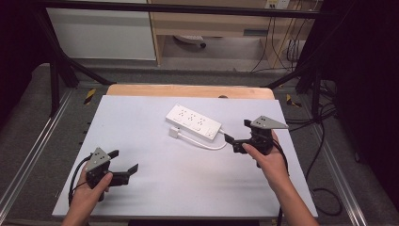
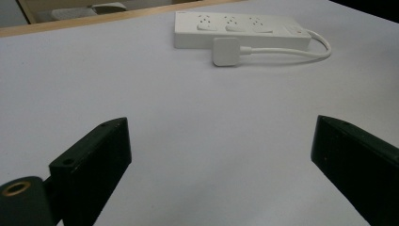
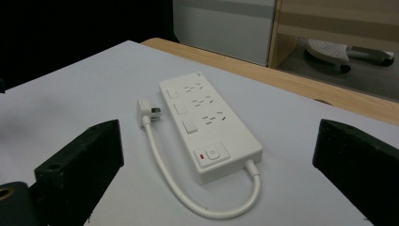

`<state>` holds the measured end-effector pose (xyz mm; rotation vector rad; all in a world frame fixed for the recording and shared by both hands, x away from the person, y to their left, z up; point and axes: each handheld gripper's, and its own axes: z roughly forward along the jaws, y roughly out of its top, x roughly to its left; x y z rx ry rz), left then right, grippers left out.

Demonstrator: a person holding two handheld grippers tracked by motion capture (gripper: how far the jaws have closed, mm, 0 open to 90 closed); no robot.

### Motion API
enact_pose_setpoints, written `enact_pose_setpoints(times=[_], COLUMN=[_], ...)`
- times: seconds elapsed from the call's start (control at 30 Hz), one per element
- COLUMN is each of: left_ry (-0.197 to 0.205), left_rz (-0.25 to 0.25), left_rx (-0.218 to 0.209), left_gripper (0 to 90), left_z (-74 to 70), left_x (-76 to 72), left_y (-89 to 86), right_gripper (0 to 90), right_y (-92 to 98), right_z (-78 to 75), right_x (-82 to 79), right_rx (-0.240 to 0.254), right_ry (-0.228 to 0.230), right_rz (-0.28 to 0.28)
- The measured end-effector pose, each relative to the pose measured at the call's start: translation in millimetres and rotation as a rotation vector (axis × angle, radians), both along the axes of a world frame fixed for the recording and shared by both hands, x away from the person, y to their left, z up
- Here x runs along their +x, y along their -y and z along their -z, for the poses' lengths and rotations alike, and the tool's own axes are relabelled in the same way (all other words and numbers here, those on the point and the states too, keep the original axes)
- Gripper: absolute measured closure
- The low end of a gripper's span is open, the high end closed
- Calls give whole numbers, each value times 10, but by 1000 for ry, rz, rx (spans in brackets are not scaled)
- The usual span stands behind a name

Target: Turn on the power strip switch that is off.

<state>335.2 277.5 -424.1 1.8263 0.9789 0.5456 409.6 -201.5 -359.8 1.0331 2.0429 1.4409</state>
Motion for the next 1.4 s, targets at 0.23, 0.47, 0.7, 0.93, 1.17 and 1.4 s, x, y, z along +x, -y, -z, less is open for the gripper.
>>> enact_pose_setpoints(times=[0.23,0.47,0.7,0.93,1.17,1.4], left_ry=[-2,-2,-4,-4,-5,-5], left_rz=[1,3,5,4,6,5], left_rx=[1,2,4,2,2,0], left_gripper=[54,55,55,55,55,55], left_z=[2,3,5,6,3,4], left_x=[1,-1,-2,0,0,-2], left_y=[-2,4,6,5,-1,1], right_gripper=[33,46,68,80,76,37], right_y=[-41,-72,-131,-183,-234,-289], right_z=[-57,-104,-137,-151,-142,-127], right_x=[94,176,259,361,453,527], right_rx=[-2,12,15,12,11,6], right_ry=[9,11,19,26,22,23], right_rz=[5,19,23,32,34,42])
